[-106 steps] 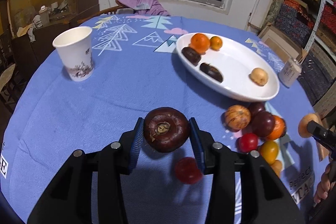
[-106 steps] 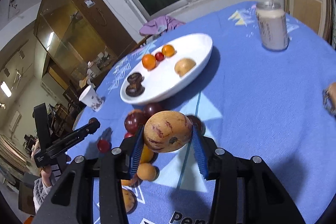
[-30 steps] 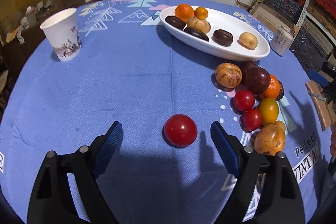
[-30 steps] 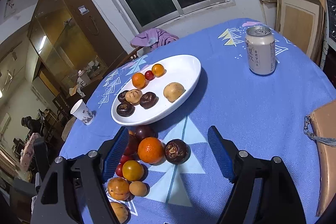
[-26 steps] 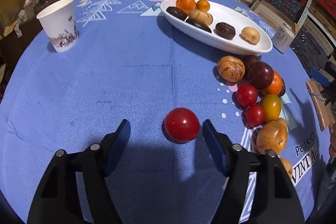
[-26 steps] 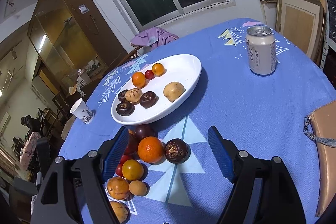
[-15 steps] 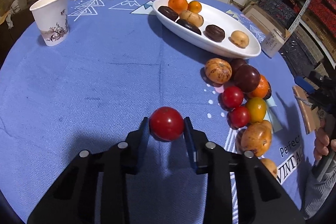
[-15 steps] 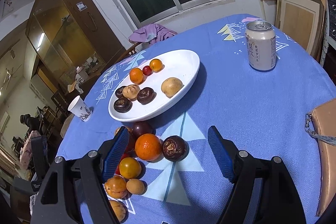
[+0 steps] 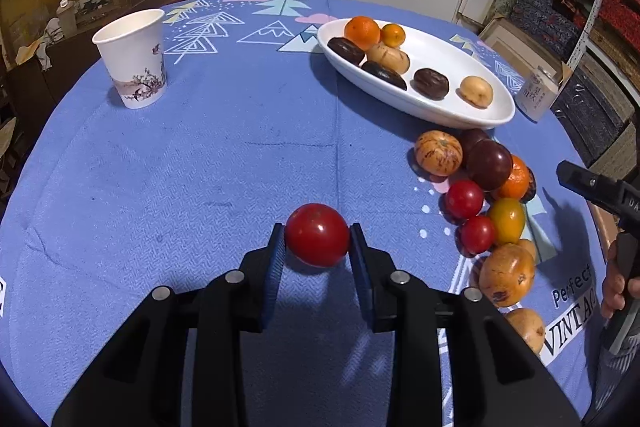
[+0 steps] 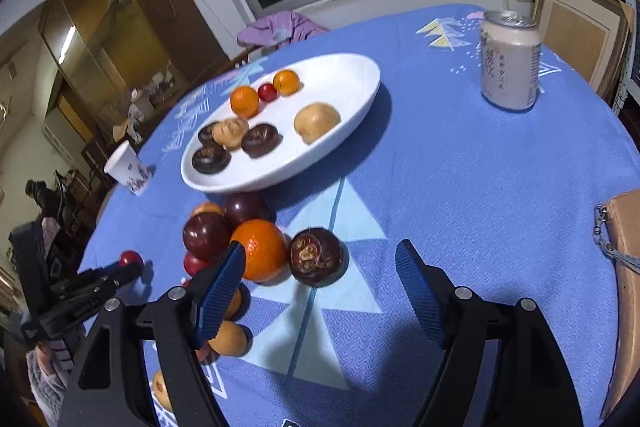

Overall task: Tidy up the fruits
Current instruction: 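Grasp a dark mangosteen with the right tool while the left tool holds the tomato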

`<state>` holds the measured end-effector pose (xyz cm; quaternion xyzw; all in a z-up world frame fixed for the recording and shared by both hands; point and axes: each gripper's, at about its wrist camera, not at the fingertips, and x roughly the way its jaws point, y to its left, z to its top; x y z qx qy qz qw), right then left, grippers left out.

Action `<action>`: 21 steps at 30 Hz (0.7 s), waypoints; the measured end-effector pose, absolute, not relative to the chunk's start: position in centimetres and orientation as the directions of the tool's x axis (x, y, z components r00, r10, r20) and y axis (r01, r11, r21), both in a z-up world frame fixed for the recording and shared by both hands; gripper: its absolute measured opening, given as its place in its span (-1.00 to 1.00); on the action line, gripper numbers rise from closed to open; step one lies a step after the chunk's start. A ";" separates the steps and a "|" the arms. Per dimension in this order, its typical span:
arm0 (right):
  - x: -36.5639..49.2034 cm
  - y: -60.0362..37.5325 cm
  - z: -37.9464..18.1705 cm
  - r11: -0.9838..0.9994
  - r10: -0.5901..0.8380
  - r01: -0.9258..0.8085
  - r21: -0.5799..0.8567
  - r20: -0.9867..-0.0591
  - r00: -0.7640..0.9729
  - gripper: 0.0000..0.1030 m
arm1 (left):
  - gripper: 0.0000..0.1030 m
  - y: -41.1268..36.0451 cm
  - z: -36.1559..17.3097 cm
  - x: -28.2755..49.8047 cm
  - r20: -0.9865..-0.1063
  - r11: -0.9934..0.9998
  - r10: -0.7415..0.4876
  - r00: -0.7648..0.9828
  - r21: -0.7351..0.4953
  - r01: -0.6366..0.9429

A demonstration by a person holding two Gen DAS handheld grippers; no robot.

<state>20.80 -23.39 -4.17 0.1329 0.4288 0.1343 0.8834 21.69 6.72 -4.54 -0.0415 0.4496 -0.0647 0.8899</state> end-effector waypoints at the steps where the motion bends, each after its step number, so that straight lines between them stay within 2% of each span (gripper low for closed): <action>1: 20.8 -23.0 -4.3 0.934 0.346 -0.138 0.330 -0.732 0.587 0.47 | -0.39 6.6 -4.6 21.7 -0.796 0.988 -0.154 0.585 -0.130 0.083; 4: 20.8 -21.9 -4.9 0.936 0.352 -0.192 0.296 -0.758 0.548 0.47 | -0.39 6.5 -4.5 21.6 -0.794 0.988 -0.157 0.587 -0.127 0.092; 9: 21.0 -21.1 -5.5 0.942 0.334 -0.221 0.253 -0.782 0.526 0.29 | -0.39 6.6 -4.6 21.6 -0.799 0.985 -0.171 0.576 -0.141 0.096; 12: 21.2 -21.5 -5.7 0.961 0.272 -0.194 0.197 -0.798 0.537 0.29 | -0.39 6.5 -4.5 21.6 -0.798 0.984 -0.177 0.576 -0.143 0.105; 14: 21.6 -21.3 -6.1 0.954 0.291 -0.215 0.208 -0.809 0.510 0.29 | -0.39 6.4 -4.5 21.6 -0.799 0.984 -0.178 0.574 -0.143 0.107; 18: 22.2 -20.0 -6.2 0.974 0.182 -0.216 0.072 -0.816 0.549 0.29 | -0.39 6.4 -4.8 21.7 -0.804 0.984 -0.179 0.567 -0.147 0.102; 21: 23.1 -21.5 -6.0 0.988 0.130 -0.146 0.056 -0.812 0.568 0.27 | -0.39 6.4 -4.9 21.8 -0.806 0.984 -0.178 0.564 -0.147 0.101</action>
